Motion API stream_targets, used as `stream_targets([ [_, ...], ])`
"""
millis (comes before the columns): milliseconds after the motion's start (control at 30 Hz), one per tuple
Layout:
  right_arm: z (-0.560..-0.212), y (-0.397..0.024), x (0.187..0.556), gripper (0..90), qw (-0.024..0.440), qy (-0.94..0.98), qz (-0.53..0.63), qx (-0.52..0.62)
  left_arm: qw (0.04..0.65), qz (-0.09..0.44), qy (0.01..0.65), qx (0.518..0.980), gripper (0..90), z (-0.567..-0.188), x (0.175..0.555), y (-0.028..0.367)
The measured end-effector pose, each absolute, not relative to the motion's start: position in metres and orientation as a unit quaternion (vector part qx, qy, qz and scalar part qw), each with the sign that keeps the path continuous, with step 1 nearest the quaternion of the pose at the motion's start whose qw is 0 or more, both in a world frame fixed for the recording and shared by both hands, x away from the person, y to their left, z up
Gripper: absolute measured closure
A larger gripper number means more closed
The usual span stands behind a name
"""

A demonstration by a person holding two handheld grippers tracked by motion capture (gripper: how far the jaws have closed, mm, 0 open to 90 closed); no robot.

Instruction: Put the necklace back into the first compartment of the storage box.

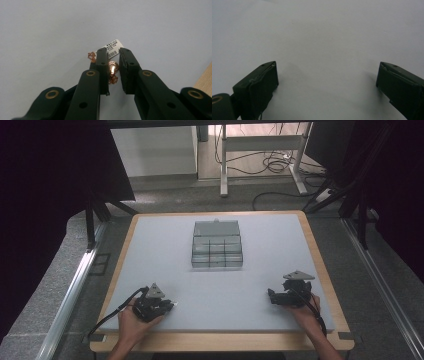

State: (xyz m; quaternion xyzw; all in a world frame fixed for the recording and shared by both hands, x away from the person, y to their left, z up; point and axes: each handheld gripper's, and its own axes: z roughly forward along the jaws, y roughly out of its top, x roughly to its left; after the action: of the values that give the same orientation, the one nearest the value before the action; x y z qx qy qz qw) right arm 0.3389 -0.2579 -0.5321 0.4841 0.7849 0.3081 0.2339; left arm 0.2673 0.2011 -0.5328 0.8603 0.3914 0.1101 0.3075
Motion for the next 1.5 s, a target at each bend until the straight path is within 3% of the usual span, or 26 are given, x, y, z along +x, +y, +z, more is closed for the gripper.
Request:
stream_targets([
  [333, -0.532, -0.258, 0.339, 3.8, 0.233, 0.785, 0.308, 0.485, 0.315, 0.104, 0.396, 0.856, 79.4, -0.532, 0.267, 0.202],
  [767, -0.532, -0.258, 0.339, 3.6, 0.233, 0.785, 0.308, 0.484, 0.397, 0.079, 0.418, 0.813, 79.5, -0.508, 0.267, 0.221],
  [1500, -0.532, -0.258, 0.34, 3.5, 0.233, 0.785, 0.308, 0.485, 0.425, 0.091, 0.427, 0.793, 79.5, -0.461, 0.291, 0.237],
])
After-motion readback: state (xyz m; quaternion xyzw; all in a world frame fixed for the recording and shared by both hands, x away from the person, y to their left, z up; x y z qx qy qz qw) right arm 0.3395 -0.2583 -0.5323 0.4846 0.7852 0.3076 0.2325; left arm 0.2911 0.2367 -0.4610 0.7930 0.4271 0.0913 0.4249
